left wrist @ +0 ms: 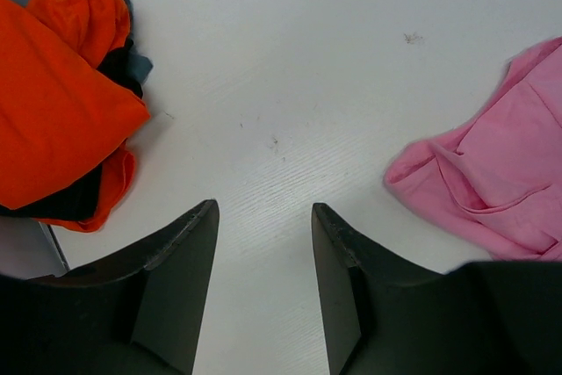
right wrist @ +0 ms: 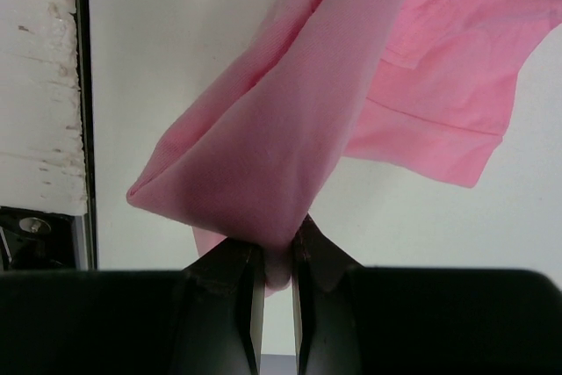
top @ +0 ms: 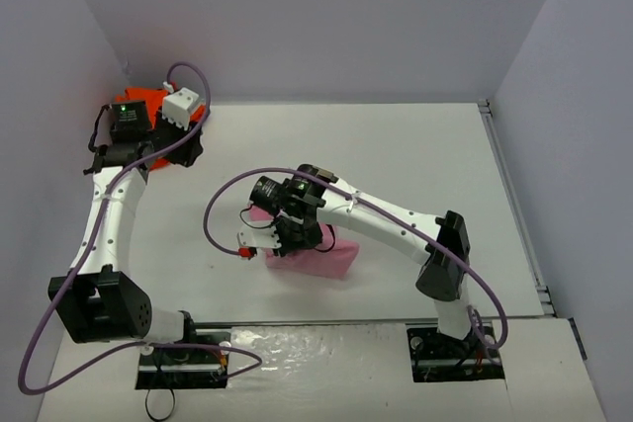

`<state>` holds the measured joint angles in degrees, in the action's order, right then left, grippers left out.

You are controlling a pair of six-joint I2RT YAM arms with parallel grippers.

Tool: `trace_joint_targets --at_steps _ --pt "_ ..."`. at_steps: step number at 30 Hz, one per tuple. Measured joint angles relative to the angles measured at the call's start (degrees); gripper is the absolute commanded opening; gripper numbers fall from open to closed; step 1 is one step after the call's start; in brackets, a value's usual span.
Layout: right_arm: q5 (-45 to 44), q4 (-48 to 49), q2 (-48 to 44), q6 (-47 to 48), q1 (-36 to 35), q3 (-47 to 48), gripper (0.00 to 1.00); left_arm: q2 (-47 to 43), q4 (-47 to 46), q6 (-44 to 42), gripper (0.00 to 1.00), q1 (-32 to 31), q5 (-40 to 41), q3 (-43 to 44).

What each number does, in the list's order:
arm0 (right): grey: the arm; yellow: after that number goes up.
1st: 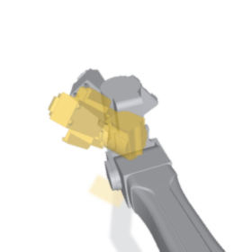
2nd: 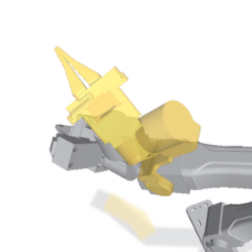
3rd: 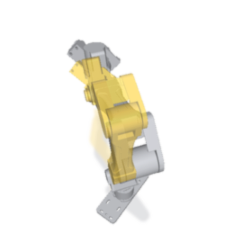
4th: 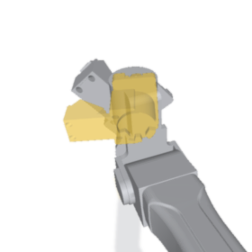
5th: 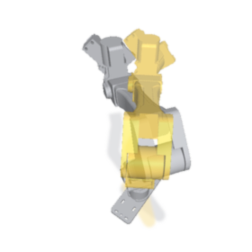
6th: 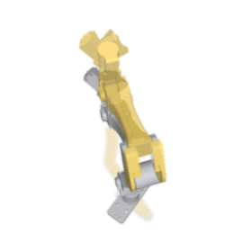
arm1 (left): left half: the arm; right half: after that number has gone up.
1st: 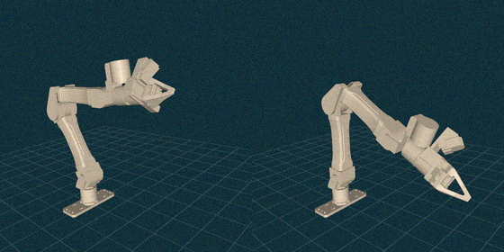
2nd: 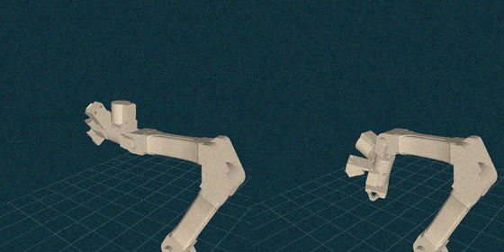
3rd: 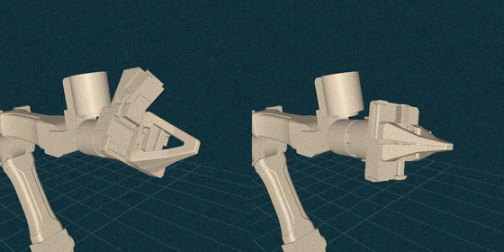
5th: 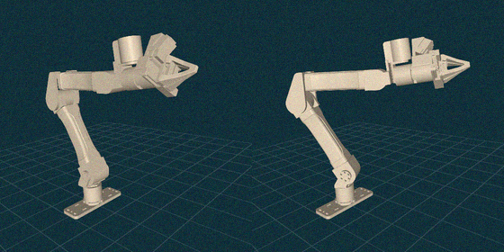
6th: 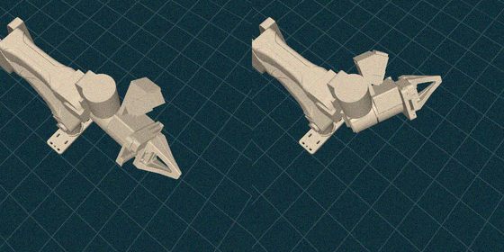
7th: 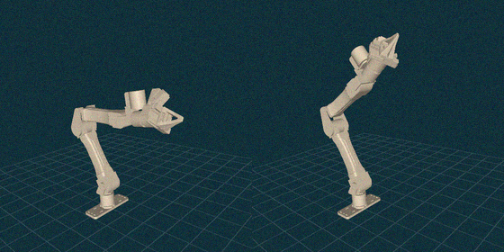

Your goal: Fold and stack the t-shirts

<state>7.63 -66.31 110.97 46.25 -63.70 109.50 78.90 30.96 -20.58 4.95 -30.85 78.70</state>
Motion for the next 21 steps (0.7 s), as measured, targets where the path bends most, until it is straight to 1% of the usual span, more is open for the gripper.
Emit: trace_joint_targets --at_steps 3,5,9,12,21 --pt "-0.41 0.14 3.25 1.42 1.01 1.96 0.00 0.41 -0.47 0.00 0.43 0.00 -0.27 -0.61" --pt "-0.83 0.40 6.70 2.40 2.70 4.88 0.00 0.71 -0.47 -0.02 0.43 0.00 -0.36 -1.07" --pt "-1.83 3.02 13.23 3.96 6.82 10.20 0.00 1.54 -0.57 -0.04 0.43 0.00 -0.44 -1.46" --pt "-3.62 5.52 16.16 5.01 9.01 12.31 0.00 2.35 -0.78 -0.20 0.43 0.00 -0.46 -1.48" --pt "-9.19 11.52 22.54 6.91 10.09 18.21 0.00 4.12 -0.93 -0.48 0.43 0.00 -0.44 -1.49"
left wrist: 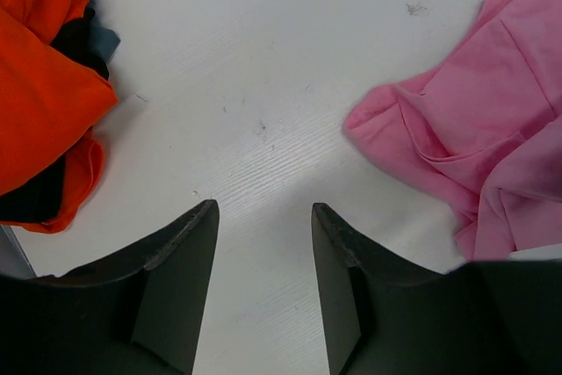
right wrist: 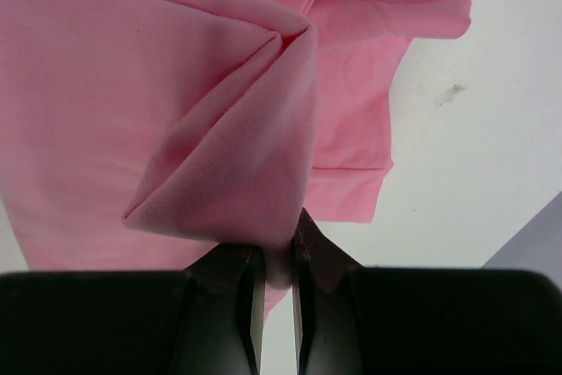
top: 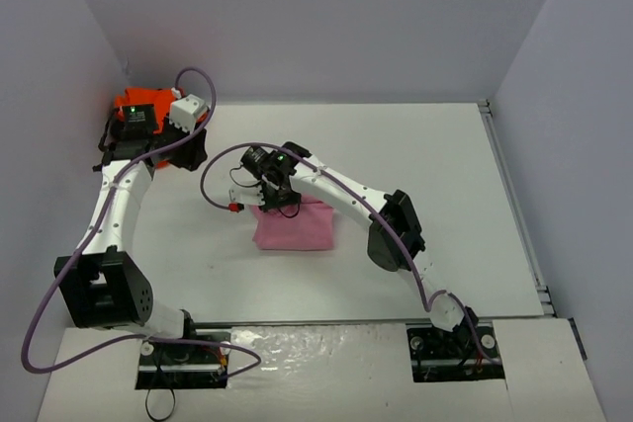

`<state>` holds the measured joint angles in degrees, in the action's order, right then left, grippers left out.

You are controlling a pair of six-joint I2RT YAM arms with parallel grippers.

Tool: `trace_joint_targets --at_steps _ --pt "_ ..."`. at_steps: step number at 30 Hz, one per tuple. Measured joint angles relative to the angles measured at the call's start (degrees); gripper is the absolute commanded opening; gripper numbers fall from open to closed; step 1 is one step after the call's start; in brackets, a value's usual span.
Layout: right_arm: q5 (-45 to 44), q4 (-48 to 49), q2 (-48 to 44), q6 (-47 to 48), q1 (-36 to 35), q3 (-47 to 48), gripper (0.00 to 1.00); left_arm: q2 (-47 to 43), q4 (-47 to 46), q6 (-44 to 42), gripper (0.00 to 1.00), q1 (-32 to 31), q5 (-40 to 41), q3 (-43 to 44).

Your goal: Fold and stack the t-shirts

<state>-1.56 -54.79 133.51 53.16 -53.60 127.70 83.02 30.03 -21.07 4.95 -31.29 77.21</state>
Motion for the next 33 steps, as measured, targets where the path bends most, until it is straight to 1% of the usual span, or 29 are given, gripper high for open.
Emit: trace_joint_targets --at_steps 6,13,24,25,27,28,29,30,33 --pt "-3.27 2.33 2.11 0.98 -0.35 2.46 0.00 1.14 -0.16 0.01 0.43 0.00 0.00 0.00" --pt "-6.47 3.56 2.01 0.66 -0.59 5.38 0.00 2.18 -0.36 -0.01 0.43 0.00 0.00 0.02" --pt "-9.81 11.04 1.32 -0.53 0.40 5.78 0.01 3.51 -0.38 0.03 0.43 0.00 -0.04 0.02" --pt "-9.83 11.49 1.44 -0.52 0.74 6.15 0.05 3.51 -0.37 0.03 0.43 0.00 -0.04 0.02" --pt "-10.03 13.23 1.94 -0.57 1.54 7.09 0.68 3.51 -0.39 0.03 0.43 0.00 -0.04 0.02" --pt "-10.31 14.83 2.27 -0.62 2.05 7.48 0.88 3.51 -0.39 0.03 0.43 0.00 -0.04 0.02" --pt "-10.84 16.98 2.60 -0.75 2.61 7.58 0.93 3.54 -0.39 0.03 0.43 0.00 -0.04 0.02" --pt "-11.85 19.73 3.07 -0.55 3.29 7.42 0.93 3.59 -0.39 0.03 0.43 0.00 -0.04 0.02" --pt "-16.17 29.34 5.45 0.74 5.72 6.86 1.00 3.94 -0.49 0.03 0.43 0.00 -0.05 0.02"
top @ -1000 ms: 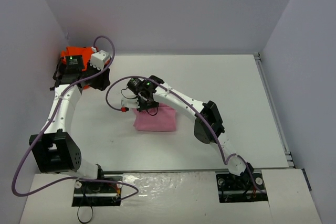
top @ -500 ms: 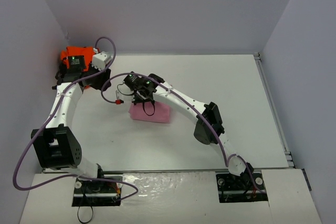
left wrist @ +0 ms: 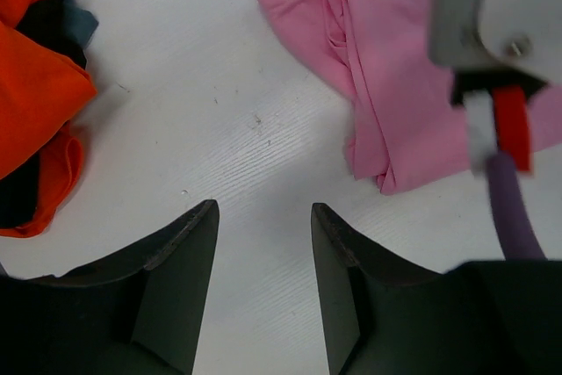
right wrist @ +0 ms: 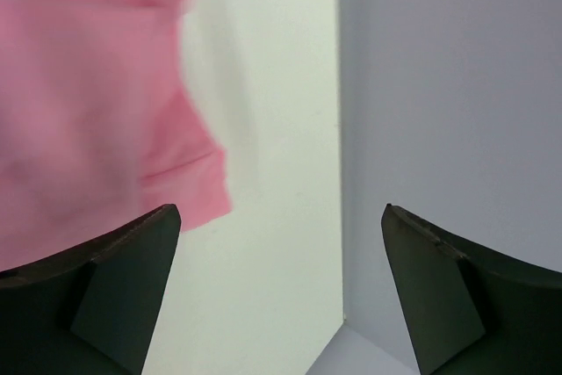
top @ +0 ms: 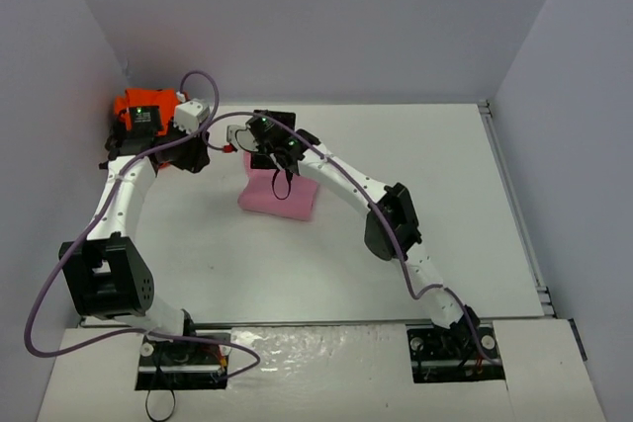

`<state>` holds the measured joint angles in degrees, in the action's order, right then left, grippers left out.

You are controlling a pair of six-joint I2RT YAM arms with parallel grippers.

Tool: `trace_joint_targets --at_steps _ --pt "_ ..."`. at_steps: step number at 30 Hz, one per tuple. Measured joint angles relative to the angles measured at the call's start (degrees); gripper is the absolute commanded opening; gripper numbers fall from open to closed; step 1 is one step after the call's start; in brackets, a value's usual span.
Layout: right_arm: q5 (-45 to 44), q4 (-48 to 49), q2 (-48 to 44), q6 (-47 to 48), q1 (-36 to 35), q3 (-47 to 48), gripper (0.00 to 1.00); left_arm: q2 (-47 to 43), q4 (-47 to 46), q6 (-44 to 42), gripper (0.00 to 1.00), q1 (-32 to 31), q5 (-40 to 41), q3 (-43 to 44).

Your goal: Fold and stack the t-shirts

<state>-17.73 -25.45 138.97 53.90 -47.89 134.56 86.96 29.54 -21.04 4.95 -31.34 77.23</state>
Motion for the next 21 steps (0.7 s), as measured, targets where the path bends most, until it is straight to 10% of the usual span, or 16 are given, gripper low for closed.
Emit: trace_joint_targets --at_steps 9,15,21 --pt "-17.46 42.12 16.09 17.19 7.85 -2.17 0.98 1.23 -1.00 0.07 0.43 -0.09 0.00 0.00" --pt "-21.11 42.48 14.53 13.36 8.61 -4.42 0.82 1.23 -1.61 0.07 0.43 -0.07 -0.19 -0.02" --pt "-21.32 36.44 -0.07 3.75 7.91 -10.70 0.87 1.23 -2.13 0.50 0.43 -0.07 -0.79 -0.04"
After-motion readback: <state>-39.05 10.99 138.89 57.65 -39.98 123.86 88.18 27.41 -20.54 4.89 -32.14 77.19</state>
